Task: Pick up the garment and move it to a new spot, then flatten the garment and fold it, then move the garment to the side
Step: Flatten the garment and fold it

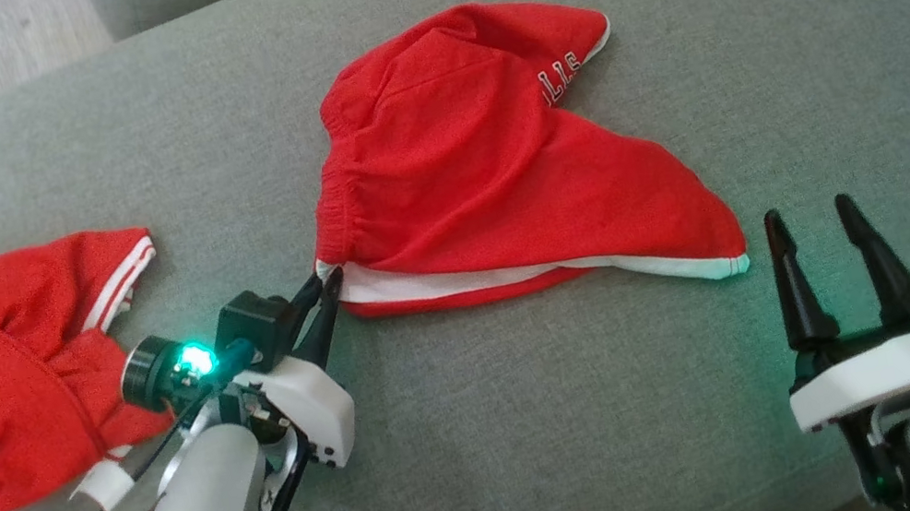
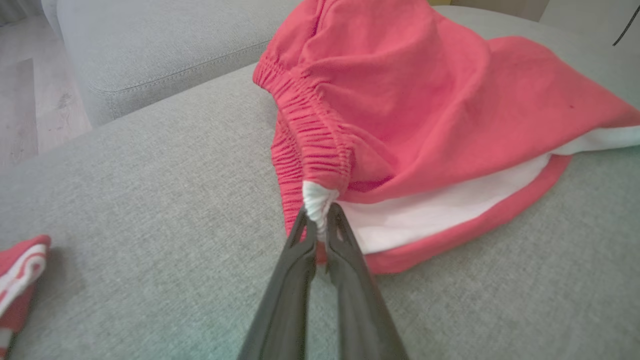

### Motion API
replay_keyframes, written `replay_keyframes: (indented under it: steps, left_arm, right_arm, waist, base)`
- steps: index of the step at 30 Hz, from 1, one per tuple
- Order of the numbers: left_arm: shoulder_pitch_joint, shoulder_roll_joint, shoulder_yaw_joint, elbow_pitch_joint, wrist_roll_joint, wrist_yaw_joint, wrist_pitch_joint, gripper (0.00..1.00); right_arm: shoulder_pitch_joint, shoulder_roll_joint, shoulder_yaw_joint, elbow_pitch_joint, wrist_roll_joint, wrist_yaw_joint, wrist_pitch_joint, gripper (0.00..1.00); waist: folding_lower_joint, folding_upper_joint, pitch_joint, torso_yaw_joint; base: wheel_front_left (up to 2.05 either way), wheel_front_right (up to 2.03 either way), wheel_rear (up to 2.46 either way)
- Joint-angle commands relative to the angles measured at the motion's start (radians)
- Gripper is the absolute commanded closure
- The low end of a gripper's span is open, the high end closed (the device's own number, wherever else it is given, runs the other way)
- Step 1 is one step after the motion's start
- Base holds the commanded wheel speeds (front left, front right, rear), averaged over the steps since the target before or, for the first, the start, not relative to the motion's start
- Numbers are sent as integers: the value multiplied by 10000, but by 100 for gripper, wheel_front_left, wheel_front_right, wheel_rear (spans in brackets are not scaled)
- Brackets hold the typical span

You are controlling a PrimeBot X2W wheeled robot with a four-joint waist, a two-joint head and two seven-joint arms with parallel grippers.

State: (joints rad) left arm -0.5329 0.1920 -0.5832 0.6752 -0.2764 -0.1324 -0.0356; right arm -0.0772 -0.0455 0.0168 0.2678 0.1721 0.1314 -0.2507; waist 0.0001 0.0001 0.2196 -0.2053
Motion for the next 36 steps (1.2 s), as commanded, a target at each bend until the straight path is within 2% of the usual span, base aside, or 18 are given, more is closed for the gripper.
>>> replay_keyframes:
  steps: [1,13,19,36]
  left_arm:
    - [-460,231,285,-194,-67,19,-186,100]
    - [-570,210,360,13,-937,18,-139,100]
    - [-903,432,122,166,-1182,18,44,100]
    - [-1408,622,-215,150,-1310,28,50,100]
  right_arm:
    - [-260,-47,242,-174,-146,-7,-110,0]
    - [-495,-47,812,969,-236,-7,365,0]
    - [-911,-47,1147,1698,71,-7,585,0]
    - [-2117,-47,1706,3677,255,-7,543,0]
  waist:
    - [-1,-1,-96,15]
    - [-1,-1,-592,-261]
    - [-1,-1,-652,-426]
    - [-1,-1,-215,-325]
  base:
    - [0,0,0]
    - [0,0,0]
    - [0,0,0]
    - [0,0,0]
